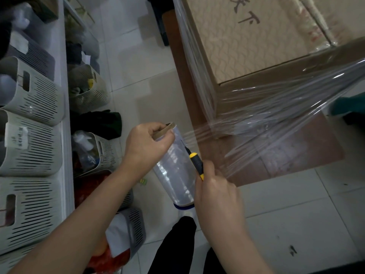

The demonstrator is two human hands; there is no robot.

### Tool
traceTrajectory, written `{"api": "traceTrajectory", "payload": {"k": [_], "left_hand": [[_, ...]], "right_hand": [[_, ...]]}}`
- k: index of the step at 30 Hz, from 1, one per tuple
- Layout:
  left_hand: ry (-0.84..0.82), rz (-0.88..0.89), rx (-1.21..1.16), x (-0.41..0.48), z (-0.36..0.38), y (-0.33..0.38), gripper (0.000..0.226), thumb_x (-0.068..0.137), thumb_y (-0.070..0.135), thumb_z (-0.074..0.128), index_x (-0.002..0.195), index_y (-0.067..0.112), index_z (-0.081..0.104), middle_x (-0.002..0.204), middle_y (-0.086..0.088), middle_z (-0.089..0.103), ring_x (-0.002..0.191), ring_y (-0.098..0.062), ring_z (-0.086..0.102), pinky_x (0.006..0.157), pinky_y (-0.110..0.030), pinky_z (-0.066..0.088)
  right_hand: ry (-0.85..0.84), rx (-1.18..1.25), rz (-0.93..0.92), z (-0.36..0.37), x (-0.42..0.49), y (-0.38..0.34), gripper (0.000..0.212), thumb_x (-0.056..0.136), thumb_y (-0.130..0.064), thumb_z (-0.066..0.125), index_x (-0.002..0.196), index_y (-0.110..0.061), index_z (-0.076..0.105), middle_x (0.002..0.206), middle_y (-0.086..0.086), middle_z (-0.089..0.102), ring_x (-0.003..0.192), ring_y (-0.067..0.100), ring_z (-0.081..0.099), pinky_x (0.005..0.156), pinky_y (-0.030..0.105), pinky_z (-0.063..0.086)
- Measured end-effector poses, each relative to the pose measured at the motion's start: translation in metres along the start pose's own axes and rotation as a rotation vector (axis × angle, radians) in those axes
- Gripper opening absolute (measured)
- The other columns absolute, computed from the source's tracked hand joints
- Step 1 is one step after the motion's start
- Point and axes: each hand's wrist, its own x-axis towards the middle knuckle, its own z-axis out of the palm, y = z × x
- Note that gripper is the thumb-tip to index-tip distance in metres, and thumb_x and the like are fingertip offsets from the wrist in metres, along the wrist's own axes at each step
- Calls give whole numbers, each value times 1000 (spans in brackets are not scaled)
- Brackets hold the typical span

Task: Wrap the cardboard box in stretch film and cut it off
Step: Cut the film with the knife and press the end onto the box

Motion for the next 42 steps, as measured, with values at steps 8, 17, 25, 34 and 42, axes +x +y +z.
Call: {"api": "traceTrajectory", "payload": {"k": [8, 17, 25, 34, 42], "left_hand": [[-26, 7, 23, 9, 2, 2, 13, 74, 34, 57, 64, 33, 66, 58, 10, 61, 57, -13, 57, 55, -35, 50], [-2, 27, 34, 20, 7, -1, 15, 74, 35, 57, 62, 31, 64, 56, 11, 58, 55, -11, 54, 55, -32, 47], [-16, 45, 48, 21, 12, -7, 9, 75, 35, 57, 68, 34, 63, 56, 21, 55, 52, 1, 50, 55, -20, 37], [-40, 145, 117, 45, -11, -1, 14, 76, 35, 57, 69, 26, 64, 62, 13, 60, 60, -11, 56, 60, -28, 44], [-72, 89, 96, 29, -5, -9, 18, 75, 42, 54, 57, 37, 56, 59, 12, 58, 52, -2, 51, 55, -23, 41]], "right_hand": [[8, -36, 76, 18, -11, 14, 43, 41, -9, 91, 71, -11, 61, 40, 1, 50, 25, 18, 47, 51, 13, -11], [-66, -105, 92, 36, -24, 46, 46, 36, -10, 92, 65, -13, 57, 42, 1, 50, 25, 18, 48, 41, 22, 1], [-102, -67, 94, 60, -32, 72, 37, 48, -14, 89, 72, -11, 62, 46, 2, 53, 27, 22, 51, 37, 23, 15], [-119, 186, 537, 78, -62, 132, 31, 80, -8, 70, 108, 2, 63, 81, 29, 66, 61, 46, 64, 51, 41, 44], [83, 46, 455, 94, 46, 148, 58, 88, 4, 49, 142, 6, 28, 109, 35, 45, 97, 47, 46, 69, 46, 40]]}}
